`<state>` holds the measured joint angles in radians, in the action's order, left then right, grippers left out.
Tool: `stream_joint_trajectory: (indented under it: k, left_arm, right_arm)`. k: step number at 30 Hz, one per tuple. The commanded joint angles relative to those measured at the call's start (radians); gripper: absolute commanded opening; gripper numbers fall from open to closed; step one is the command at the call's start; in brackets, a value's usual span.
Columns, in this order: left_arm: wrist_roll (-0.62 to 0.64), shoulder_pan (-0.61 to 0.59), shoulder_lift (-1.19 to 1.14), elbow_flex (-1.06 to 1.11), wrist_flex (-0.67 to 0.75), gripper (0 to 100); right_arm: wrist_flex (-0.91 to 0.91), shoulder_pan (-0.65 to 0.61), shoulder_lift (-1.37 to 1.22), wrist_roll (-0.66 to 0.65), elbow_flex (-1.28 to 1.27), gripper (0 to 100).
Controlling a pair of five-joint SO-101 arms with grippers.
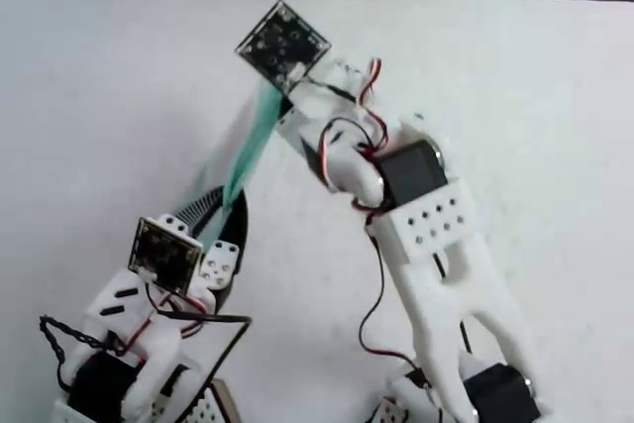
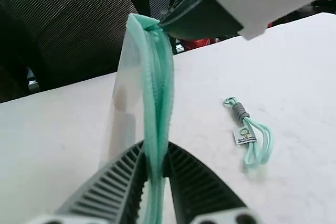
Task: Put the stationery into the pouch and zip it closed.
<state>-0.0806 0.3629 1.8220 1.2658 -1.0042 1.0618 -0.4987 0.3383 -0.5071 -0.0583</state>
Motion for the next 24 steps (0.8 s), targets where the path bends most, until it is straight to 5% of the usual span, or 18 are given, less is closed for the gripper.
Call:
stream_joint_trajectory:
  k: [1, 6, 12, 24]
  left_arm:
    - [0.006, 0.005, 0.007, -0.005, 0.012, 2]
    - [0.006, 0.007, 0.007, -0.005, 0.012, 2]
    - [0.006, 0.005, 0.007, -0.005, 0.012, 2]
    - [0.006, 0.005, 0.007, -0.005, 0.011, 2]
  right_arm:
    - [-0.012, 0.035, -0.022, 0.000, 0.051, 1.9]
    - [0.125, 0.031, 0.096, 0.114, 0.193, 1.9]
    - [0.127, -0.074, 0.096, 0.083, 0.144, 1.9]
    - [0.094, -0.001, -0.099, 0.083, 0.184, 1.9]
